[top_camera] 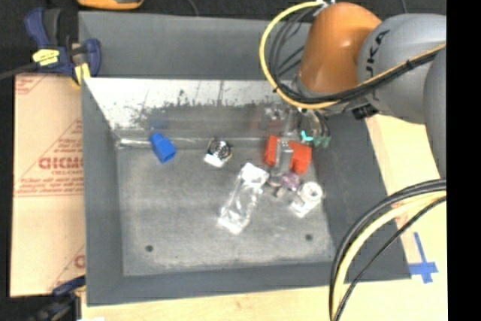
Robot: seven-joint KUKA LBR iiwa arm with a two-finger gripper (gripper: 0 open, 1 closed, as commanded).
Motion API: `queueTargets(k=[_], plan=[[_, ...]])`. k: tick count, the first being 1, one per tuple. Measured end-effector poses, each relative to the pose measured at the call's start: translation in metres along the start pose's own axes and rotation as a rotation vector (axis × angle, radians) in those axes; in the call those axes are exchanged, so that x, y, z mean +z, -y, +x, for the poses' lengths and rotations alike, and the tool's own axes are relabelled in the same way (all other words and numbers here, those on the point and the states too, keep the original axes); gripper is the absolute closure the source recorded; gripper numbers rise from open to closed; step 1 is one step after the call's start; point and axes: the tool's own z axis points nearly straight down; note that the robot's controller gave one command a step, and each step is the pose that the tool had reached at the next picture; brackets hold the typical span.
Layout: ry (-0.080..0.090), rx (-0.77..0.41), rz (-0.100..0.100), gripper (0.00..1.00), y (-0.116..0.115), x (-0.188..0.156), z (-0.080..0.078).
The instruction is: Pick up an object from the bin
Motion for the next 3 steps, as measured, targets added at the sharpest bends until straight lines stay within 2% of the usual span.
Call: queueTargets(k=[1,2,3], plan=[[0.010,0.267,-0.001,0.00,0.042,0.060,0.026],[0.017,0.381,-0.003,0.00,0.067,0.067,0.010],[0.027,0.378,-0.002,1.00,0.068,0.063,0.007]])
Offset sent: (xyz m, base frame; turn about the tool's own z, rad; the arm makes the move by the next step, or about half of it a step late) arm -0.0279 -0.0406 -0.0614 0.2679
